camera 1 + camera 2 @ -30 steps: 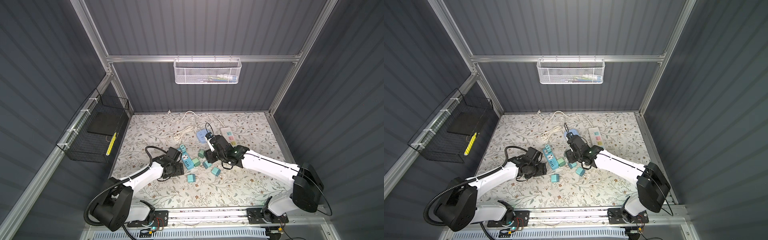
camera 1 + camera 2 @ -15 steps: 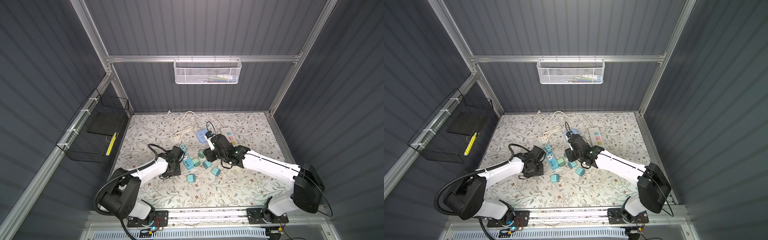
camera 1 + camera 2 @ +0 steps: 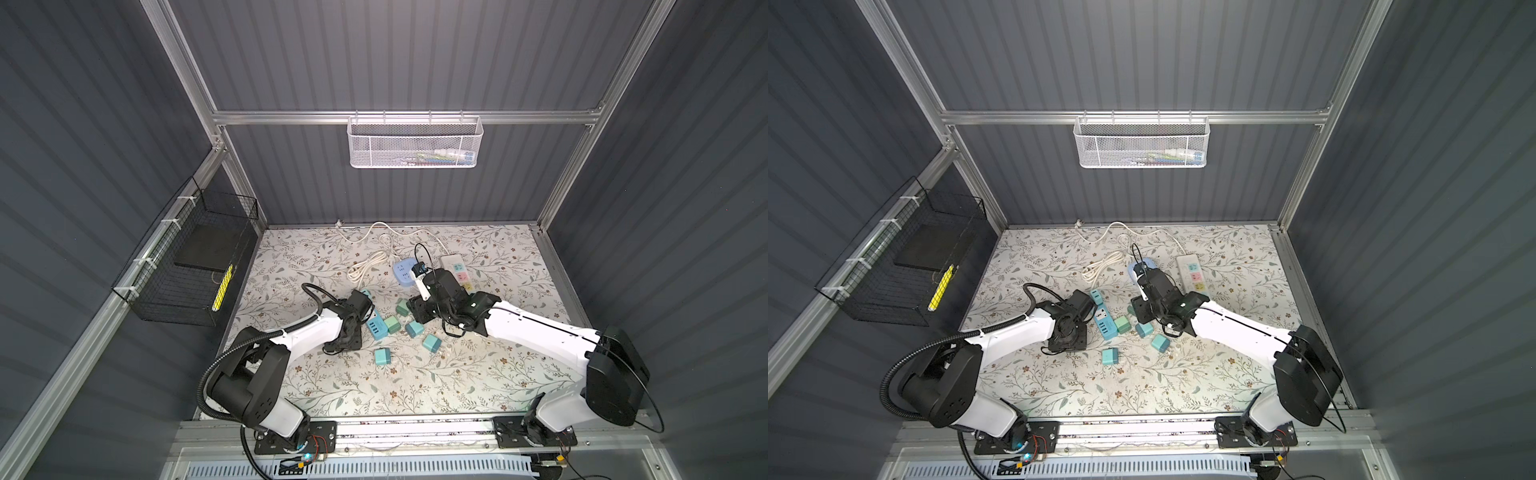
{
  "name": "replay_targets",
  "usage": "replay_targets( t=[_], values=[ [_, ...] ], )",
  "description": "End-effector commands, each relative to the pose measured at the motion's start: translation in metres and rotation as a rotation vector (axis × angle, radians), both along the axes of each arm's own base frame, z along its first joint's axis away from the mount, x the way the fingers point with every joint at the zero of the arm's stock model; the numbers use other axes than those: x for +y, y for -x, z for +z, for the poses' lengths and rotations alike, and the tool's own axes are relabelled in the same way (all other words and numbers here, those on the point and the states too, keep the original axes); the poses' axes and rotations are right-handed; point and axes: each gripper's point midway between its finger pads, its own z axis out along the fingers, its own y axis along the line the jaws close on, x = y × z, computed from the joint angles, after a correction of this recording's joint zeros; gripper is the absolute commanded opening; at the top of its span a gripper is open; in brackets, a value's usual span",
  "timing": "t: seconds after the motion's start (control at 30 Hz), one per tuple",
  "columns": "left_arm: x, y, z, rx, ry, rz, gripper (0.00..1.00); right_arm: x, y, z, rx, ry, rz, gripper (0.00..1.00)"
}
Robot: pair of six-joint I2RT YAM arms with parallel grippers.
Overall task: Insert the plug
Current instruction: 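Lower left gripper and close it on the second teal two-port adapter, then lift adapter with left gripper toward right gripper while right gripper reaches to meet it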
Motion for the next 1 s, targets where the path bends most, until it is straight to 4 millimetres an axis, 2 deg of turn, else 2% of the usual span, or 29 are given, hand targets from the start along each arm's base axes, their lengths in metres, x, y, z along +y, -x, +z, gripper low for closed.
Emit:
replay_targets(
  t=[0.0, 0.23, 0.43, 0.57, 0.67, 0.73, 0.83, 0.97],
  values=[
    [0.008, 0.007, 0.005, 0.014, -0.051, 0.018, 0.54, -0.001, 0.001, -0.001, 0.002, -0.008, 0.0, 0.57],
    [0.007, 0.01, -0.009, 0.002, -0.035, 0.01, 0.48, 0.0, 0.001, -0.001, 0.006, -0.015, 0.001, 0.56],
    [0.0, 0.006, -0.01, 0.0, -0.014, -0.022, 0.48, -0.005, 0.003, 0.002, 0.002, -0.008, -0.006, 0.56],
    [-0.001, 0.007, -0.01, -0.009, 0.0, -0.034, 0.31, -0.006, 0.004, 0.006, -0.006, -0.011, -0.01, 0.55],
    [-0.012, 0.0, 0.007, -0.071, 0.065, -0.087, 0.27, -0.006, 0.004, 0.007, 0.001, -0.022, -0.012, 0.54],
    [-0.023, -0.01, 0.029, -0.157, 0.125, -0.131, 0.26, -0.003, 0.006, 0.007, 0.013, -0.044, -0.003, 0.54],
    [-0.039, -0.022, 0.062, -0.269, 0.202, -0.202, 0.27, 0.007, 0.01, 0.01, 0.043, -0.096, 0.022, 0.53],
    [-0.063, -0.032, 0.092, -0.364, 0.308, -0.282, 0.27, 0.025, 0.018, 0.019, 0.089, -0.19, 0.08, 0.52]
  ],
)
